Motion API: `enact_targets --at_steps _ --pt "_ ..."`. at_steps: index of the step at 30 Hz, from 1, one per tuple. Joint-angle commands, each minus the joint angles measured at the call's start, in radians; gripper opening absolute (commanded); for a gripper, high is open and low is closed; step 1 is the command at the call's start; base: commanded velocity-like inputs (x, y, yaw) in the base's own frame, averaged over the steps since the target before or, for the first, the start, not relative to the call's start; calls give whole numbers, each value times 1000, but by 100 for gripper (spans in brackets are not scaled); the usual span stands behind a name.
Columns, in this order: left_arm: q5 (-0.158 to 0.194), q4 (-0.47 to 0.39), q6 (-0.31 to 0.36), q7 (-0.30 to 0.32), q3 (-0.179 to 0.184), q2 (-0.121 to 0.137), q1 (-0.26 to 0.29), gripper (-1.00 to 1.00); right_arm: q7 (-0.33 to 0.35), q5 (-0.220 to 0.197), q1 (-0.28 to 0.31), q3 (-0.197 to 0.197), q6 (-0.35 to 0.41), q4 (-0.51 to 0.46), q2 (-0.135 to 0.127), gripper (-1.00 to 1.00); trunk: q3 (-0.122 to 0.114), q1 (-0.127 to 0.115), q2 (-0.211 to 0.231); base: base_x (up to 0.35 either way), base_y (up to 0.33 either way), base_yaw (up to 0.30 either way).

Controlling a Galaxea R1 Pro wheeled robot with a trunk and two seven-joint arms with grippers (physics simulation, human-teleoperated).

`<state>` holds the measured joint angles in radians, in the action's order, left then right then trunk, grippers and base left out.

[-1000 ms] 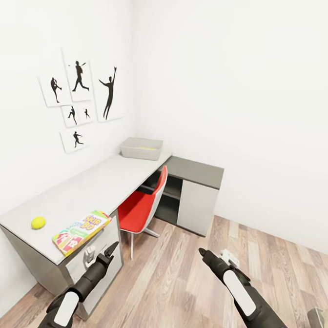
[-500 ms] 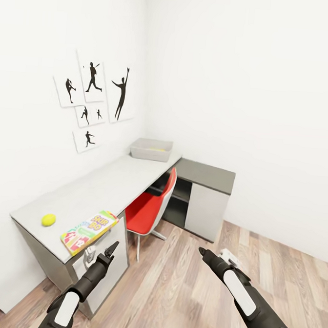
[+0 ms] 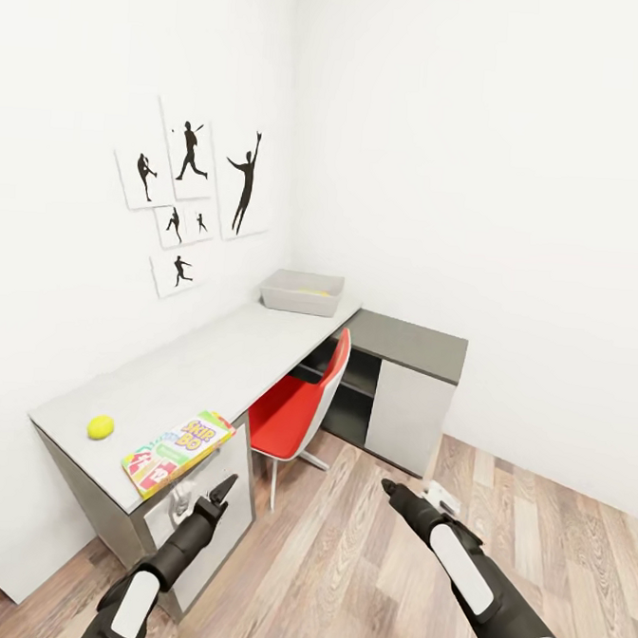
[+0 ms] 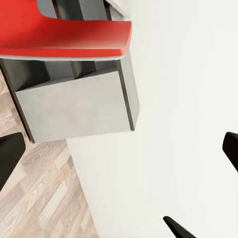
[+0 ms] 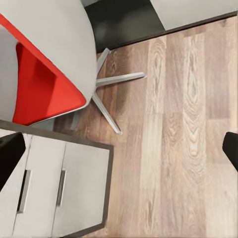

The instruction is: Put all the toys in the child's room - the three board games (two on the bed and one on the table), the two jigsaw puzzles on the table, and the tennis ball on the table - inside the toy box on the table in the child's room.

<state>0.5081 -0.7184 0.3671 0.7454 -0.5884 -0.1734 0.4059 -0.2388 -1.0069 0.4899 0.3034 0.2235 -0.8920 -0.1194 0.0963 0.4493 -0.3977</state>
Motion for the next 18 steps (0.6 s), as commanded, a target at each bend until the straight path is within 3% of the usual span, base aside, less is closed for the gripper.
enact_targets --at_steps 1,4,16,18 --pt "-3 5 15 3 1 -1 1 100 -5 -7 1 4 1 -8 4 100 2 1 -2 0 0 0" --pt "-18 9 16 1 12 -1 1 100 -7 -7 1 3 2 -8 16 100 2 1 -2 0 0 0" --pt "-5 77 14 -4 12 1 2 100 47 -6 1 14 16 -37 83 100 2 1 -2 0 0 0" --pt "-5 88 14 -5 12 2 2 100 47 -6 1 13 19 -37 83 100 2 1 -2 0 0 0"
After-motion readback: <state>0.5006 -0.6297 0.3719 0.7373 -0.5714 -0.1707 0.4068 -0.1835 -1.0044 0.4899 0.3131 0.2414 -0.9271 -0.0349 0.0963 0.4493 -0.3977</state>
